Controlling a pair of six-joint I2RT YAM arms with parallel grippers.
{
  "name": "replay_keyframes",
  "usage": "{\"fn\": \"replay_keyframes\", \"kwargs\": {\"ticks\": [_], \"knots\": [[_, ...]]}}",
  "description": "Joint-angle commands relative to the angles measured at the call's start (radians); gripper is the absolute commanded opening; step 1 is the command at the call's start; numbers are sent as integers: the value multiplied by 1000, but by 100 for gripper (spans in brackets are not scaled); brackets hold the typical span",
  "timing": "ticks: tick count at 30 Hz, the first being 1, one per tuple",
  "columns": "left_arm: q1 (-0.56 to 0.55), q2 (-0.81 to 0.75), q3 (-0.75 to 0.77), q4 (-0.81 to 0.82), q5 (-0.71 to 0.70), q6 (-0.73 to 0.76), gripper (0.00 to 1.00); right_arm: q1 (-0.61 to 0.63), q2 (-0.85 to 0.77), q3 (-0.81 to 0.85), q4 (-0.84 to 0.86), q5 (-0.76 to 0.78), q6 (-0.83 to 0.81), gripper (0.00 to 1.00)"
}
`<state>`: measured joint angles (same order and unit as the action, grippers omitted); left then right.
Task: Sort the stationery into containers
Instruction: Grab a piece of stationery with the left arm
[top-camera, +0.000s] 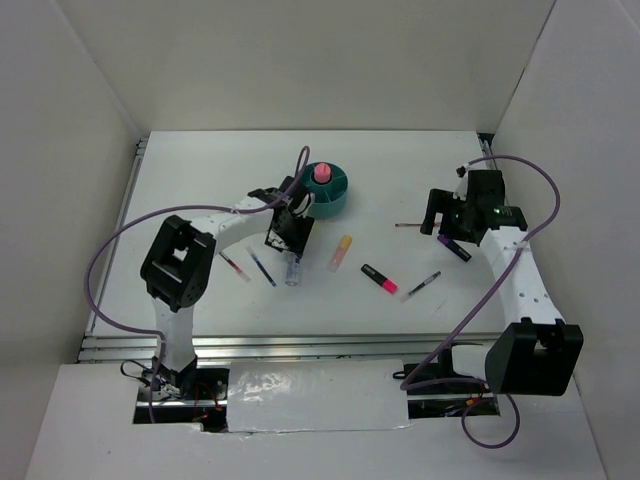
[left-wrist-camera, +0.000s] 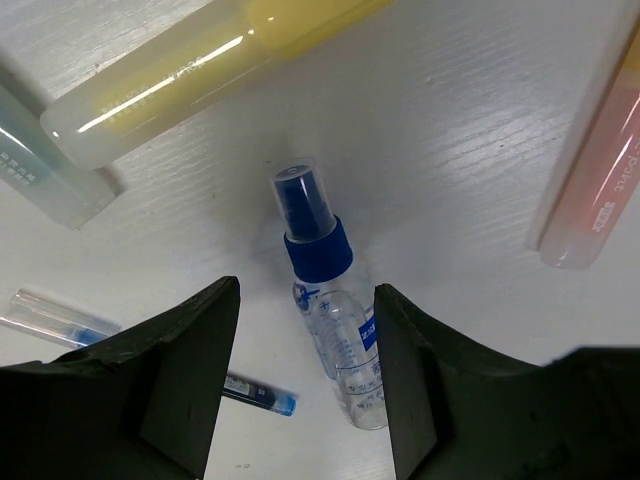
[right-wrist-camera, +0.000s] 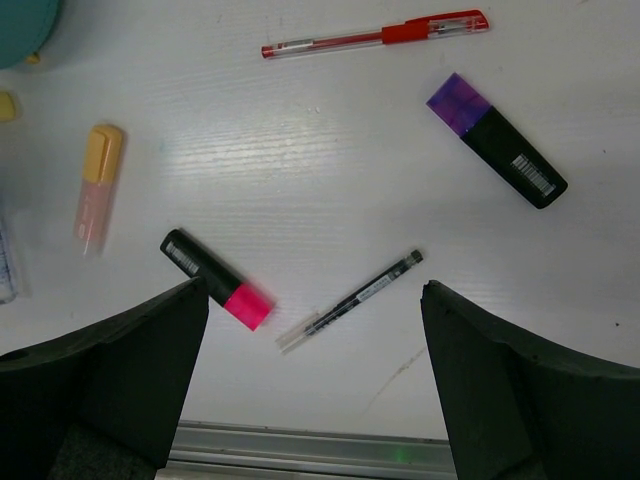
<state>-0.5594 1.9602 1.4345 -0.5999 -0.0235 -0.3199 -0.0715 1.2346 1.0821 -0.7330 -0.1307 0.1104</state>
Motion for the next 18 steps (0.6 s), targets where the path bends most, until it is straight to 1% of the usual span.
{"fn": "replay_keyframes", "kwargs": {"ticks": [1,6,13,16,18], "knots": [[9,12,-8,-9,53,-19,68,-11,11,6,-2,-17,-11,93],[13,34,-16,-9,105,-18,67,-19,23,18,-8,-24,-14,92],[15,65,-25,-6,108,-19,67,-24,34,16,-5,-37,-15,92],[15,74,-32,-6,108,-18,65,-27,37,16,-3,-41,-14,91],[16,75,-36,-5,109,-13,62,-28,36,10,-2,-49,-17,91]]}}
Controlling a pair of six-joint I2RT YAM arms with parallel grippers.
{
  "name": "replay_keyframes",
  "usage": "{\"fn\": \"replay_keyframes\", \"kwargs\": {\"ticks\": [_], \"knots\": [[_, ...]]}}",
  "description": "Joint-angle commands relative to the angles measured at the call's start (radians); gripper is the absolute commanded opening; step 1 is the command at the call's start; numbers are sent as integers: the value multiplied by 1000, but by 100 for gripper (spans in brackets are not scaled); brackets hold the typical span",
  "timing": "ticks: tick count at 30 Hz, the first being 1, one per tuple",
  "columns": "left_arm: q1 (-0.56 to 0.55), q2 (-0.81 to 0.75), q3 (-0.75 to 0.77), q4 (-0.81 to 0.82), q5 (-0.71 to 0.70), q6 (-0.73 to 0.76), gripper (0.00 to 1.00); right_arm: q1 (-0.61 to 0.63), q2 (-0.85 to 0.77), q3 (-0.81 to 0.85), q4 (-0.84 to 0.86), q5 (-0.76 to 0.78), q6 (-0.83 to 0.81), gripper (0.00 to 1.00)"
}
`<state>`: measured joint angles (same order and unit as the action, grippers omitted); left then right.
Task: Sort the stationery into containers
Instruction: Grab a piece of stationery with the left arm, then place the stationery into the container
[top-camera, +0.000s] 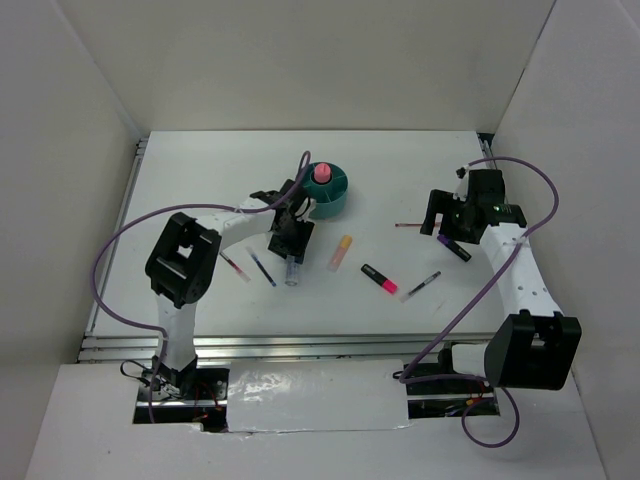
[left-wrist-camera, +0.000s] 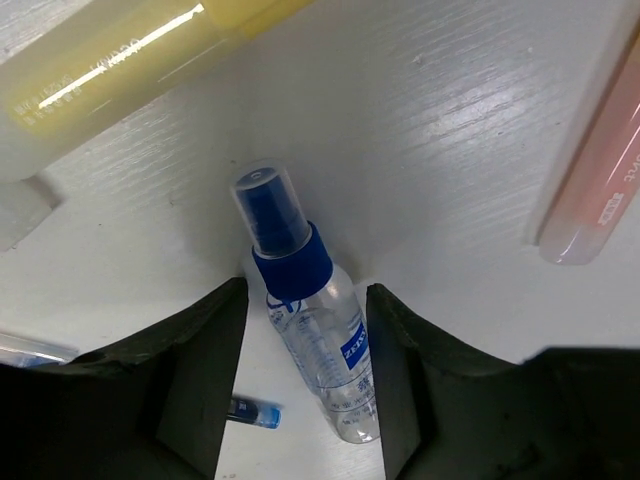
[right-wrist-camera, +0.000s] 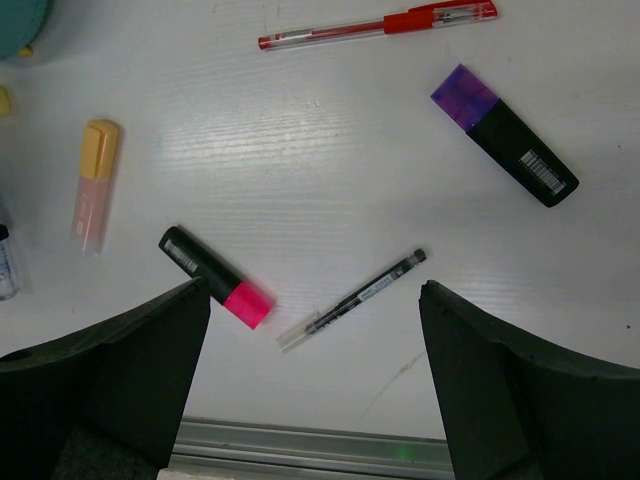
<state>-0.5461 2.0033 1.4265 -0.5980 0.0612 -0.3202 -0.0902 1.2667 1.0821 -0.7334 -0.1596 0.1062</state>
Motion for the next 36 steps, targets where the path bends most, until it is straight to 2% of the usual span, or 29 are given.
{"fn": "replay_keyframes", "kwargs": {"ticks": [1,2,5,8,9,13,17,22,24,28,29,33,36], "knots": [[3,31,-29,-5,26,-8,60,-9,2,7,2,-21,-13,91],[6,28,-31,-3,29,-5,53,-9,0,-1,2,-23,-16,91],[15,2,-49,7,45,-2,43,-9,-1,-5,5,-29,-13,90],[28,-64,-66,17,86,12,39,-9,0,-7,5,-49,-16,90],[31,-113,-78,38,103,13,37,-9,0,-5,-1,-55,-19,90],[92,-270,-112,117,176,-3,18,-6,2,6,-4,-77,-25,90],[166,-418,-107,205,189,27,18,-5,-4,16,-7,-89,-46,90],[244,-460,-71,311,203,116,18,-3,-4,27,2,-98,-62,90],[277,-462,-74,413,229,145,16,-5,2,36,3,-106,-69,90],[325,-472,-167,755,317,159,7,-5,31,55,6,-123,-63,91],[333,-468,-217,926,343,150,6,-3,37,56,11,-124,-62,91],[348,-396,-273,1298,454,41,0,-6,63,70,17,-129,-62,91],[345,-299,-212,1389,486,30,0,-8,91,78,25,-123,-63,91]]}}
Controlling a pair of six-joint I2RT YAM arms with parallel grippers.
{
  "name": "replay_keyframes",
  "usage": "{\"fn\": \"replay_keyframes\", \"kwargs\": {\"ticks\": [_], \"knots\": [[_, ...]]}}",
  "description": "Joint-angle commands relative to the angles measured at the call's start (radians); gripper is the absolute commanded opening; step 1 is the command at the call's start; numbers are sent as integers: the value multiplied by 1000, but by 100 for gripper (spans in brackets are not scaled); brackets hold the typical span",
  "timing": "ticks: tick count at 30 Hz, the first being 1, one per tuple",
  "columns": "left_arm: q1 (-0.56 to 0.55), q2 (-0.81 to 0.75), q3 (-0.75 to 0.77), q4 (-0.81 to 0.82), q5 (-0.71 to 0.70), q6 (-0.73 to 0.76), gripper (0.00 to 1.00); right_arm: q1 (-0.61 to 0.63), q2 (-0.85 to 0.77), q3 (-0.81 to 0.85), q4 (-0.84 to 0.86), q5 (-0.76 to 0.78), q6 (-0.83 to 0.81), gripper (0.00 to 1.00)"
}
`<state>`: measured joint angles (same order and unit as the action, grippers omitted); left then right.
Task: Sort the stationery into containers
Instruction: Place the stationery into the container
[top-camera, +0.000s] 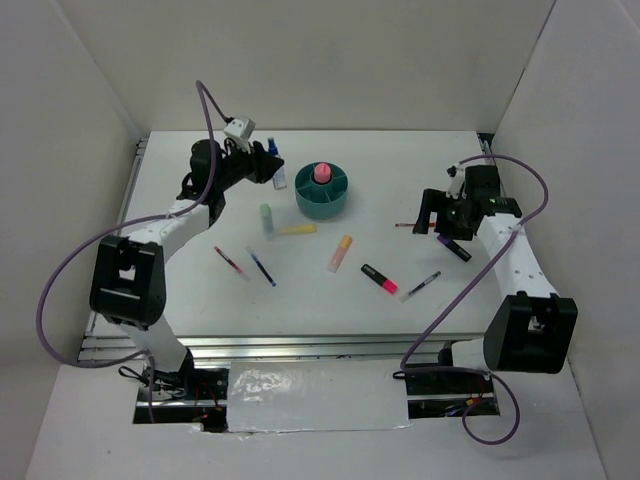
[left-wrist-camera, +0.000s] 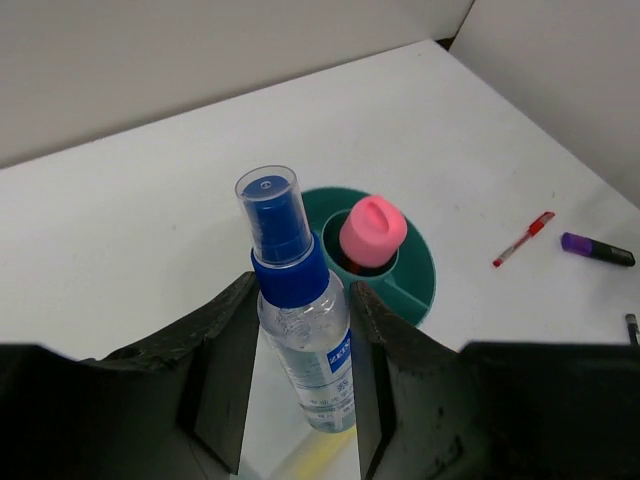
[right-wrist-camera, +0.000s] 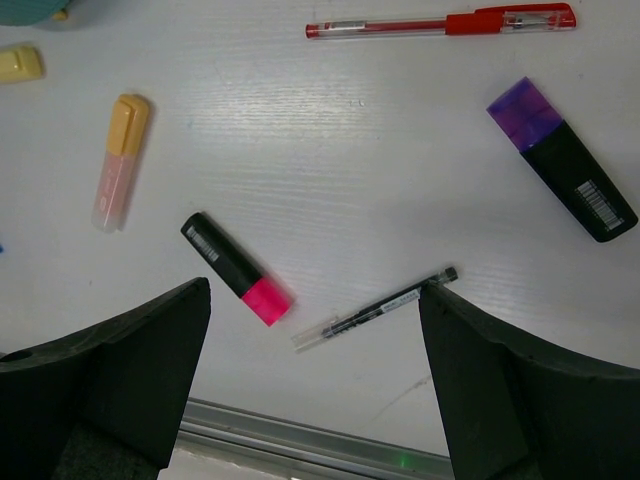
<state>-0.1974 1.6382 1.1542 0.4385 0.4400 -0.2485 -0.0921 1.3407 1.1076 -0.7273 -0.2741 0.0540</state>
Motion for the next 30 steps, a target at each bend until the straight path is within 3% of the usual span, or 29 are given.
{"fn": "replay_keyframes", "kwargs": {"ticks": [1,6,10,30], "knots": [[-2,104,90,367,111,-37,0,-8,21,54,20,-10,-13,91],[-22,193,150,437,97,-25,0,-11,55,61,31,-13,-14,91],[-42,254,179,479,115,17,6,-15,74,66,32,-13,-17,91],[-69,499,320,480,95,100,11,-51,118,86,39,-51,-14,91]]}}
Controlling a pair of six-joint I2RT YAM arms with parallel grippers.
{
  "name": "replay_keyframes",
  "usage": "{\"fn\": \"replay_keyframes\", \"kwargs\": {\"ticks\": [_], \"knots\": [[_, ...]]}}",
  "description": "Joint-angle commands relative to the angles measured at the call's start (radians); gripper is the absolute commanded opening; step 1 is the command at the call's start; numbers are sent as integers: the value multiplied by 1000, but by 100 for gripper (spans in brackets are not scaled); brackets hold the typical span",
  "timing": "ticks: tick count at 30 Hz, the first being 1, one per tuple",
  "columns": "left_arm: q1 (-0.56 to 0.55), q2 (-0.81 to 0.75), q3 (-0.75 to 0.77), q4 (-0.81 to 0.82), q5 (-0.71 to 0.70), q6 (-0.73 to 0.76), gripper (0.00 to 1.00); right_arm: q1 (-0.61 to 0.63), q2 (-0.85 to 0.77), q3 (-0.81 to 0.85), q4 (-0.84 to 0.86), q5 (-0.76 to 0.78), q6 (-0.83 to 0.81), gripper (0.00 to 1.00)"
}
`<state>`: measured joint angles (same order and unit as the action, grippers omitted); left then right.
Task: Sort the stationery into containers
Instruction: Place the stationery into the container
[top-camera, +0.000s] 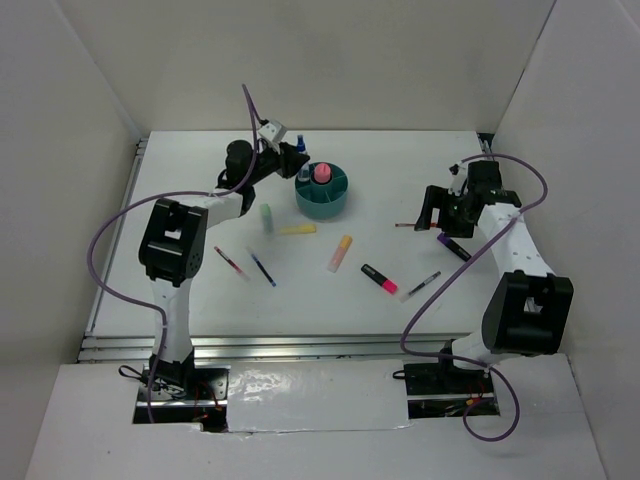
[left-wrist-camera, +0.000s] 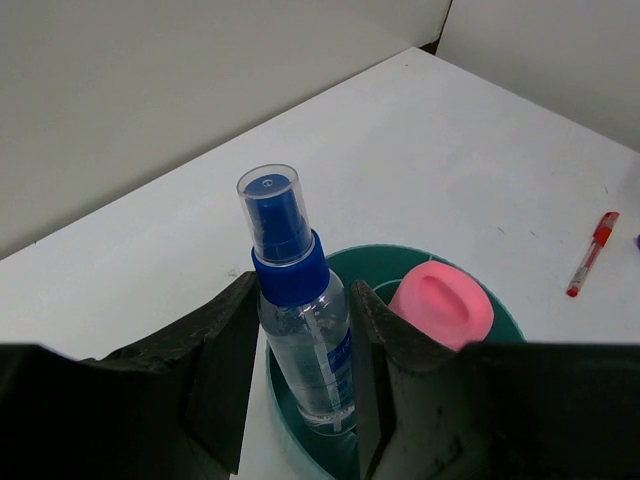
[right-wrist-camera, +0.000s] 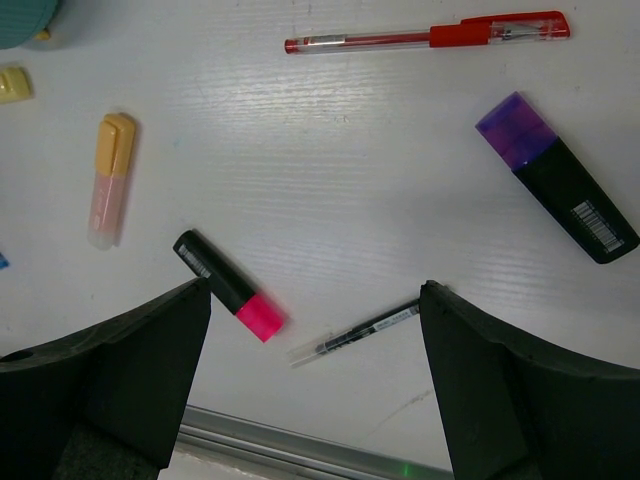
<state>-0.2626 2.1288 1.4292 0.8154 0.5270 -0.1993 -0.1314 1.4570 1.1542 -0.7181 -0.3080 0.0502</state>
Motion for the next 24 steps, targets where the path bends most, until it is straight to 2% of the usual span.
{"fn": "replay_keyframes", "kwargs": {"ticks": [1,5,6,10,12,16,17,19,20,22,24], "knots": [[-3,10,45,103,11,52,11,-11,3,38,31,-19,-10,91],[-7,19,31,108,11,77,17,-16,11,41,32,-26,-9,91],[-7,19,28,110,10,80,22,-16,9,42,32,-28,-9,91],[-6,20,19,113,11,98,30,-17,13,48,26,-29,-12,91],[-3,16,17,111,21,100,43,-16,11,53,22,-33,-13,91],[13,-13,4,108,30,98,54,-16,2,61,9,-39,-21,92],[16,-23,-3,107,30,95,61,-16,-1,64,6,-39,-21,92],[29,-52,-29,99,54,109,67,-16,-14,62,-1,-37,-26,92],[33,-64,-39,99,62,116,75,-16,-27,59,-4,-36,-26,92],[42,-116,-79,90,87,136,84,-16,-41,52,-4,-33,-27,92],[48,-176,-113,85,96,158,99,-17,-63,50,-12,-29,-30,92]]}}
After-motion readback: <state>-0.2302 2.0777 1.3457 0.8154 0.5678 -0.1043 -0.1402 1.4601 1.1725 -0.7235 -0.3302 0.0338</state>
